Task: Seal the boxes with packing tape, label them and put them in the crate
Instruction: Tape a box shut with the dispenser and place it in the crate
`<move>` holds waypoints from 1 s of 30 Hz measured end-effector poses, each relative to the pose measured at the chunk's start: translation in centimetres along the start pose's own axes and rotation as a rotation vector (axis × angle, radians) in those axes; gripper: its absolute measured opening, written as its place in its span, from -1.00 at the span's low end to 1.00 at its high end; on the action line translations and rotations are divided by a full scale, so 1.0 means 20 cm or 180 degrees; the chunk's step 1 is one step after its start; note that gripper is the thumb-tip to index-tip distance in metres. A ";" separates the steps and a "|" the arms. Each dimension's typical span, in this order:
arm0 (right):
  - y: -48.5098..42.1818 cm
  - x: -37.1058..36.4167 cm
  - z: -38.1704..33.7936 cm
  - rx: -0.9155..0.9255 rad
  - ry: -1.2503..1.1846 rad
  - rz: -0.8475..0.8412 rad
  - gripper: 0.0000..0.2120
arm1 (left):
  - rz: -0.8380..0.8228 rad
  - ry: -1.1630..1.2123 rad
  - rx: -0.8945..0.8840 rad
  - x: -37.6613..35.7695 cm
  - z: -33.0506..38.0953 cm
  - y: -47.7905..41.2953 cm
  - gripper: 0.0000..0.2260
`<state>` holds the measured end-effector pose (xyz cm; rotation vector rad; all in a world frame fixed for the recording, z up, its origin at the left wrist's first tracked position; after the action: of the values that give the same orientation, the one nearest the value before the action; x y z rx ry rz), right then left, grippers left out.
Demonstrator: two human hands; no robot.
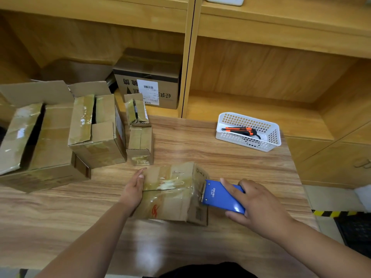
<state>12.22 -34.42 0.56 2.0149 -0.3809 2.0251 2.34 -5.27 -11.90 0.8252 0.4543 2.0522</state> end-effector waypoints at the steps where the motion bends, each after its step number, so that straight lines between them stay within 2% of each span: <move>1: -0.02 0.03 -0.01 0.0029 0.0047 0.0020 -0.29 | -0.0020 0.0088 0.0032 -0.01 -0.01 0.01 -0.64; 6: -0.09 0.17 -0.06 0.0132 0.0155 -0.0014 -0.28 | -0.0110 0.0460 0.0261 -0.09 -0.10 0.05 -0.65; 11: -0.20 0.26 -0.15 0.0298 0.0339 -0.0144 -0.28 | 0.0209 -0.0475 0.0434 -0.05 -0.09 0.03 -0.63; 13: -0.26 0.30 -0.20 0.0314 0.0441 -0.0220 -0.29 | 0.0258 -0.0602 0.0292 0.00 0.01 0.06 -0.60; 19: -0.43 0.36 -0.35 0.0442 0.0546 -0.0261 -0.30 | -0.0220 0.0360 -0.0352 0.13 0.39 0.35 -0.63; 23: -0.52 0.41 -0.45 0.0407 0.0287 -0.0631 -0.30 | -0.0159 0.0062 -0.0413 0.15 0.40 0.37 -0.55; 30: -0.56 0.41 -0.47 0.0502 0.0048 -0.0739 -0.27 | 0.0130 -0.0228 -0.0531 0.17 0.36 0.36 -0.56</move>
<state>7.49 -20.59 8.70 2.0238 0.0175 1.9776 1.68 -6.46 -1.18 0.8096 0.2250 2.0588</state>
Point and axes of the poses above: each hand's wrist, its own y-axis away from the middle knuckle, its own x-axis out of the back of the hand, z = x × y, the point moved 6 cm from there along -y, towards the middle knuckle, and after that the axes turned 15 degrees about x, right-handed, at the moved point
